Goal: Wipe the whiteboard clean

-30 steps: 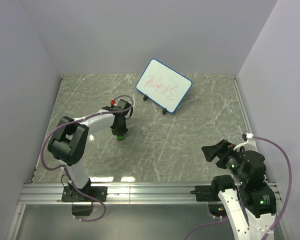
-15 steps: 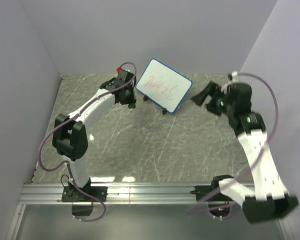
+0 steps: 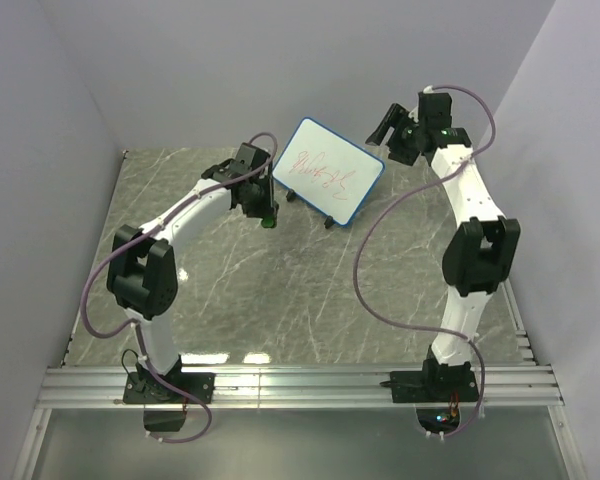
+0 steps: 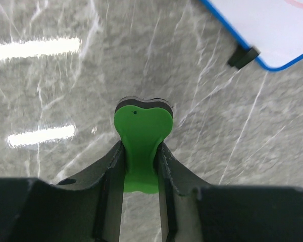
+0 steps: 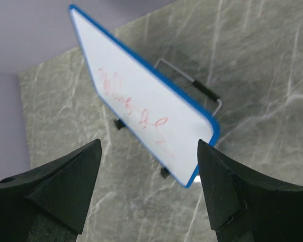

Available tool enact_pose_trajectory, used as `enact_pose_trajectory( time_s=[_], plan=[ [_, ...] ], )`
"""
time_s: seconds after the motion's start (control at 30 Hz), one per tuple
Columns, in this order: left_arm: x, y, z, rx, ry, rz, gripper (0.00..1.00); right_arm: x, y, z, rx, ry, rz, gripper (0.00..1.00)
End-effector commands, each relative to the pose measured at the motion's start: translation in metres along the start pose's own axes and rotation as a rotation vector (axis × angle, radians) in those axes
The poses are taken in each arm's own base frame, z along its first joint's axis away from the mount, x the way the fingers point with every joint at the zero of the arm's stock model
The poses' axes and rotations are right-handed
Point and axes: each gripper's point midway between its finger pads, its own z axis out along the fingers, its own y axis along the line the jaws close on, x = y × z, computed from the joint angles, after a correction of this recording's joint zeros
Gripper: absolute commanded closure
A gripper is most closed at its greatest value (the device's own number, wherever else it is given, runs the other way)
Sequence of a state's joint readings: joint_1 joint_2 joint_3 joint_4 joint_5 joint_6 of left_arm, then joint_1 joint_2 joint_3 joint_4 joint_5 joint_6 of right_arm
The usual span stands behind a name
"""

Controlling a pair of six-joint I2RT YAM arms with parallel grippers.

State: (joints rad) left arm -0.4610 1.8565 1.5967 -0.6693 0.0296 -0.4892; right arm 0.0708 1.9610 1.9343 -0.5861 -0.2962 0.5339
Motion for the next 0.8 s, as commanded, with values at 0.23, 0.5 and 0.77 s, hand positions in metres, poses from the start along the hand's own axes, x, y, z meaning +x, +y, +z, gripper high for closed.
enact_pose_trajectory(
  time_s=[0.23, 0.5, 0.77],
  plan=[
    [-0.014, -0.005, -0.041, 0.051, -0.076, 0.040, 1.00, -0.015, -0.021, 0.047, -0.093, 0.055, -0.034, 0.17],
    [-0.021, -0.003, -0.024, 0.042, -0.065, 0.003, 1.00, 0.027, 0.000, 0.059, -0.365, 0.203, -0.024, 0.17],
    [-0.044, -0.020, 0.004, 0.076, -0.065, -0.034, 1.00, 0.049, -0.008, 0.073, -0.403, 0.269, 0.023, 0.25]
  ],
)
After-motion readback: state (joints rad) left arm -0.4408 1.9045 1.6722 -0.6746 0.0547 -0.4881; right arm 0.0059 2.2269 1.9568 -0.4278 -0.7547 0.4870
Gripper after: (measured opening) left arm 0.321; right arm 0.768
